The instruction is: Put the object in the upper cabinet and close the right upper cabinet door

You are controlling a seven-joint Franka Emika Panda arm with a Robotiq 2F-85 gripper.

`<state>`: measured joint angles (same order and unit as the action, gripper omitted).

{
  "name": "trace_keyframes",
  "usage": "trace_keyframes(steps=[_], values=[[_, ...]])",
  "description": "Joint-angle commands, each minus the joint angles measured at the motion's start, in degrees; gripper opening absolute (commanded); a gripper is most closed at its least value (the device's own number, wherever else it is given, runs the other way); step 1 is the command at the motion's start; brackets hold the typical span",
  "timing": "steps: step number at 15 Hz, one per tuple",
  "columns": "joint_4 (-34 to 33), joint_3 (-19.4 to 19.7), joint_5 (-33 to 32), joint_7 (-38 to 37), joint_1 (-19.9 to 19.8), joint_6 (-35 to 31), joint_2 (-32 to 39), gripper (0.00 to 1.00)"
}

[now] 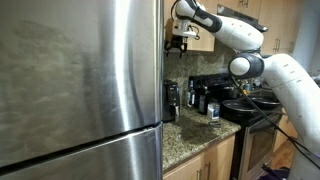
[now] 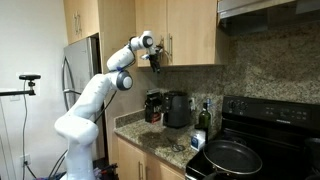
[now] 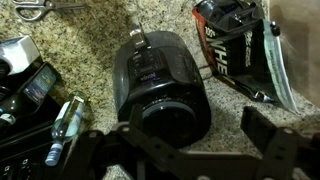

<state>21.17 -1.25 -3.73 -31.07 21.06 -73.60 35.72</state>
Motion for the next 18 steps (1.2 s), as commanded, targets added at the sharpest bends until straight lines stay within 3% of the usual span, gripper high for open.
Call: trace_keyframes(steps=[1,5,8,12,14,18], values=[[1.27,-0.57,0.88,4.55,0.01,4.41,-3.04,1.00],[1.95,-0.58,0.55,6.40,0.63,9.18,-4.64,1.00],[1.50,-2.75,4.08,9.44,-0.13,14.74,-6.08,1.00],[0.51,-3.24,3.19,13.83,1.46,15.77,-9.70,1.00],[1.44,-3.47,2.43,15.68,2.29,20.40,-12.10,1.00],[0.02,-3.44,1.57,13.81,3.03,19.28,-12.70,1.00]])
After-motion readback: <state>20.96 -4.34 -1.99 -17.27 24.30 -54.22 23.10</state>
